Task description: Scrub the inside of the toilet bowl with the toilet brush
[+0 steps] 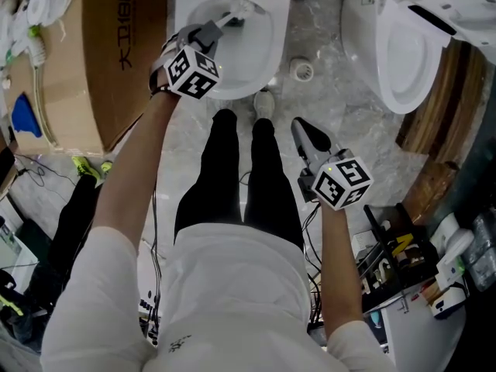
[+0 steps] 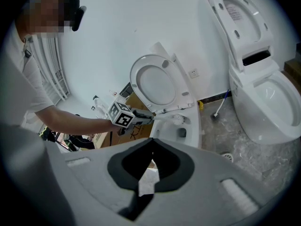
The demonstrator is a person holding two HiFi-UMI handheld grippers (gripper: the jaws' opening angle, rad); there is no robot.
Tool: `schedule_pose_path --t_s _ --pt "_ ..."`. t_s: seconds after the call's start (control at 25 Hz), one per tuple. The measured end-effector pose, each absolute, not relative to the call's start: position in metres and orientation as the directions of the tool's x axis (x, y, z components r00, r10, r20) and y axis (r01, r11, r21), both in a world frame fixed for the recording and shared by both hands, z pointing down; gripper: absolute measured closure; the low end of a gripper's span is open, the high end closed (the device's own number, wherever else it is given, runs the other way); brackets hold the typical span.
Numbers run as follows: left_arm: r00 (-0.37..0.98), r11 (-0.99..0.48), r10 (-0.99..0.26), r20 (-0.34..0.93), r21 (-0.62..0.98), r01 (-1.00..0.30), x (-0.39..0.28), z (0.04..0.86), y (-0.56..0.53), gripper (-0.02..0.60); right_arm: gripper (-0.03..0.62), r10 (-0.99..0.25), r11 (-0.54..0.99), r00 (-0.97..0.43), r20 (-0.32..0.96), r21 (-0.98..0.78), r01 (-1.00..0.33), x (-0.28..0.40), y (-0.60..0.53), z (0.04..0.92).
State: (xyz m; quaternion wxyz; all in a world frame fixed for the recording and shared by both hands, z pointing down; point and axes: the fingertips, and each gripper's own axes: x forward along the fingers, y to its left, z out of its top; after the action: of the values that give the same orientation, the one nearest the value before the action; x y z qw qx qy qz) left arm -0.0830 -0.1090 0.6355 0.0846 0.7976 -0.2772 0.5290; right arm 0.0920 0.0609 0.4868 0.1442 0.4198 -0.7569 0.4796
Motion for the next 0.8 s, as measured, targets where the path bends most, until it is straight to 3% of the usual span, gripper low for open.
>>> schedule_pose_path --t_s 0.8 --pt "0.198 -0.765 -0.378 0.904 -0.184 -0.618 -0.172 0.637 -0.110 0.433 0.594 -0.493 0.196 -0.611 0.619 -0.606 -0.771 0.067 0.064 0.487"
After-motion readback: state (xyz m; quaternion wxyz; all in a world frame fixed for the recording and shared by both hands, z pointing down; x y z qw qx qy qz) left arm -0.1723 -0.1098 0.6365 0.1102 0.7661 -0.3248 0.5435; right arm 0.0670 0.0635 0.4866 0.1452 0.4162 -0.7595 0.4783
